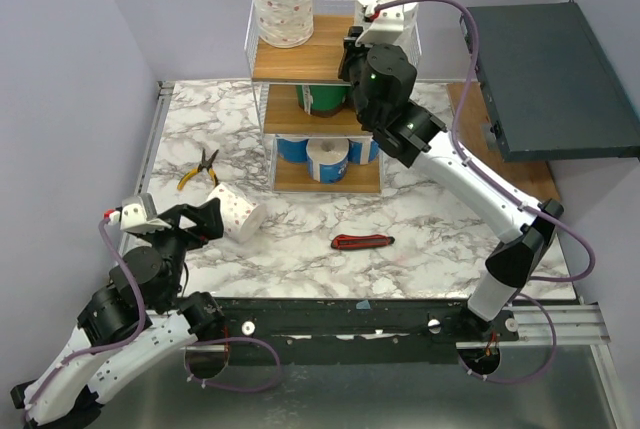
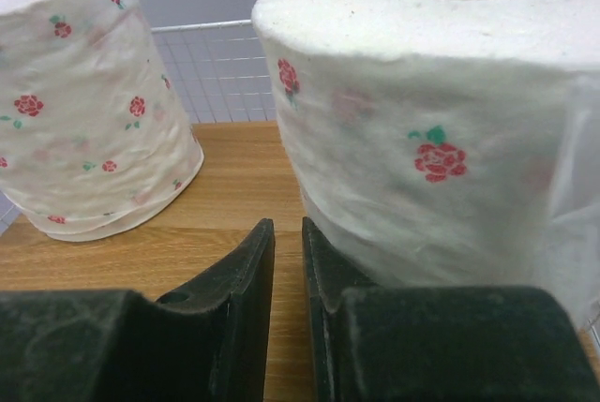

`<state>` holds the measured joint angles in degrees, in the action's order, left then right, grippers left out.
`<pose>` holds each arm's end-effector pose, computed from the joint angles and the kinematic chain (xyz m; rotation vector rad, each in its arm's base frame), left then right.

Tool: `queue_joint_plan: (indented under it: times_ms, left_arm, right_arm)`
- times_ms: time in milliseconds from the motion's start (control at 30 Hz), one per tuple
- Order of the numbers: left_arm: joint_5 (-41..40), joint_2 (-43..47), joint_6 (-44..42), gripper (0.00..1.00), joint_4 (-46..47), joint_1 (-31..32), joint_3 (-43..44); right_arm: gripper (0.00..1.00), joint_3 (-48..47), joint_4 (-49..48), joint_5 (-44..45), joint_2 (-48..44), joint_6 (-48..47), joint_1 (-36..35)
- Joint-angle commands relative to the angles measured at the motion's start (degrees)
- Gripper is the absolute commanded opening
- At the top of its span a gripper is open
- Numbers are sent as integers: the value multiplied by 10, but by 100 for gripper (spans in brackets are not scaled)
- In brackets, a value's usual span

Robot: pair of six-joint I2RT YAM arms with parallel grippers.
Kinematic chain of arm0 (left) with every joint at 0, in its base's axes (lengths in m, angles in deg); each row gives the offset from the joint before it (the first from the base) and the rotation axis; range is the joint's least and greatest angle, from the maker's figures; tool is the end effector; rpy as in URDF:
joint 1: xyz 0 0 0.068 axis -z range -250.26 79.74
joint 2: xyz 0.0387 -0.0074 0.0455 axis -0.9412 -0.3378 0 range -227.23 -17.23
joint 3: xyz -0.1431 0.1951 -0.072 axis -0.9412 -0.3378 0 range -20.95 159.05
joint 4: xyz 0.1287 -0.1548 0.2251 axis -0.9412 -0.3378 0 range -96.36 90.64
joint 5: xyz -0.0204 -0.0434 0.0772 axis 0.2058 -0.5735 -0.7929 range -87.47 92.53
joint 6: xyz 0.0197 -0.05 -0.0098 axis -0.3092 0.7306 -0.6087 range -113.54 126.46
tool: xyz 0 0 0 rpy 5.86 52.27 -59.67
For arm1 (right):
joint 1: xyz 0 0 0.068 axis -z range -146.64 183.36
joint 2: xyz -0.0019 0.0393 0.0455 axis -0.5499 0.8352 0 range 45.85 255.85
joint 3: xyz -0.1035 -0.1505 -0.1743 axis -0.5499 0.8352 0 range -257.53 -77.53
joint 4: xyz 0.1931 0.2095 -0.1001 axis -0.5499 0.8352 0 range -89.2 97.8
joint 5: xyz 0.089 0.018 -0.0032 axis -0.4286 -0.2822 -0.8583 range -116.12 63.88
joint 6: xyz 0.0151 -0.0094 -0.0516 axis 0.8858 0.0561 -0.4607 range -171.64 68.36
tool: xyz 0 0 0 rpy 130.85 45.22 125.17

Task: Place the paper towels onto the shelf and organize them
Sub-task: Place the paper towel on the shelf, then adjust the paper towel at the center of the board.

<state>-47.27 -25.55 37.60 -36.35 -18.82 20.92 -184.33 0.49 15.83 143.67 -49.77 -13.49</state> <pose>0.0743 -0.0480 0.3519 -0.3782 1.5799 -0.4057 0.3105 0.2954 0.4747 0.0454 1.4522 0.1804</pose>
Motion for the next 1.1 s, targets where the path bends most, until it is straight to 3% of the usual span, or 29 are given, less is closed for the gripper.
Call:
queue_joint_plan:
  times_ms: [0,133,200,300,433,533,667,833,1067]
  left_arm:
    - [-34,-13,36,98,-64,-3,8]
    - [-37,-17,60,99,-90,-3,-3]
    - [-36,-23,79,99,-97,-3,-13]
    - [-30,-38,108,99,-109,-3,-28]
    - [-21,-54,139,99,-106,-5,-47]
    - [-4,-66,141,99,-78,-19,-61]
    - [60,-97,129,98,-21,-70,-69]
    - [130,-124,125,98,18,-152,-63]
    - [67,-80,128,99,-16,-172,-47]
  right_arm:
    - [23,-26,23,6,-1,22,35]
    - [26,-5,20,-63,-21,36,39]
    - [37,23,9,-135,-46,56,39]
    - [60,37,2,-231,-75,93,37]
    - [72,37,45,-313,-104,133,22]
    - [85,96,46,-369,-140,170,9]
    - [88,262,9,-430,-208,238,-23]
    - [87,480,-68,-404,-257,321,-92]
    - [86,643,-245,-456,-204,503,-116]
